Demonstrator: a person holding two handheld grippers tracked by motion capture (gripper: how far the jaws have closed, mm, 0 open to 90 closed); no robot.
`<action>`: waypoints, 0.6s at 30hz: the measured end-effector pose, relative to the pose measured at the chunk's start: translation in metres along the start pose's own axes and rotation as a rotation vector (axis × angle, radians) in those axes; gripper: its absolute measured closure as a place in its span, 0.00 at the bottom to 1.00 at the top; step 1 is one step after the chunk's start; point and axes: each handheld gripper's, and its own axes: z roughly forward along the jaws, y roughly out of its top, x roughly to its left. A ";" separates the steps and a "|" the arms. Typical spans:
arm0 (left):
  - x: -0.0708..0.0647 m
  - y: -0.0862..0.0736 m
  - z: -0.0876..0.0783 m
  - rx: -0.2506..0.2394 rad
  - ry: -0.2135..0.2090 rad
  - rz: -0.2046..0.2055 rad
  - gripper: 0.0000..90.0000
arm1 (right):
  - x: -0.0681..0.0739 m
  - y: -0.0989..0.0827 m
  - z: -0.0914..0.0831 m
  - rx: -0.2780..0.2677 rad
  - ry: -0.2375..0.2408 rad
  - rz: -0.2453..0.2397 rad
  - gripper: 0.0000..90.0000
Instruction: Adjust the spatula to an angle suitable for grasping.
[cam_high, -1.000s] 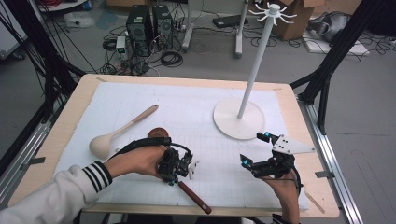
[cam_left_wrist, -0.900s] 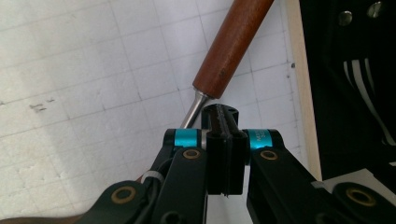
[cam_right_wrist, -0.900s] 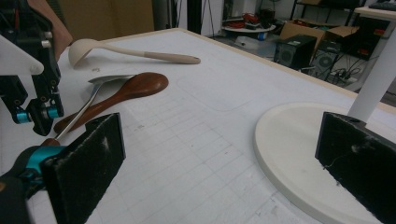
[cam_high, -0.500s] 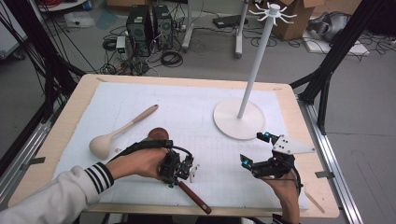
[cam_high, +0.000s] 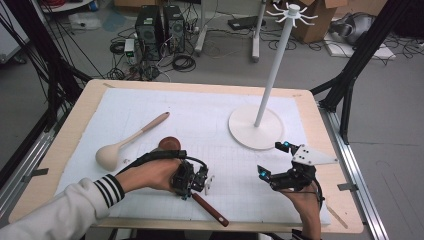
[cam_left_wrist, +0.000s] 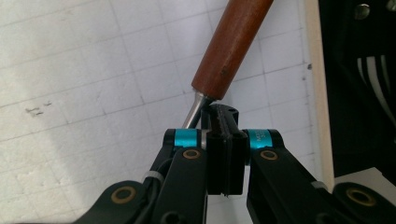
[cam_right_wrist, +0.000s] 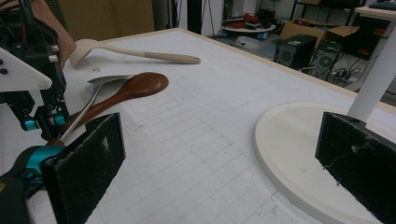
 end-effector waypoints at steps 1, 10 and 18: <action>0.001 0.000 0.000 -0.002 0.000 -0.001 0.99 | 0.000 0.000 0.000 0.001 0.001 0.001 0.01; 0.005 0.000 0.002 0.001 0.015 -0.008 0.99 | 0.000 0.000 0.000 -0.002 -0.002 0.000 0.01; 0.009 -0.002 0.000 0.000 0.027 -0.027 0.99 | -0.001 0.000 -0.001 -0.006 -0.003 0.000 0.01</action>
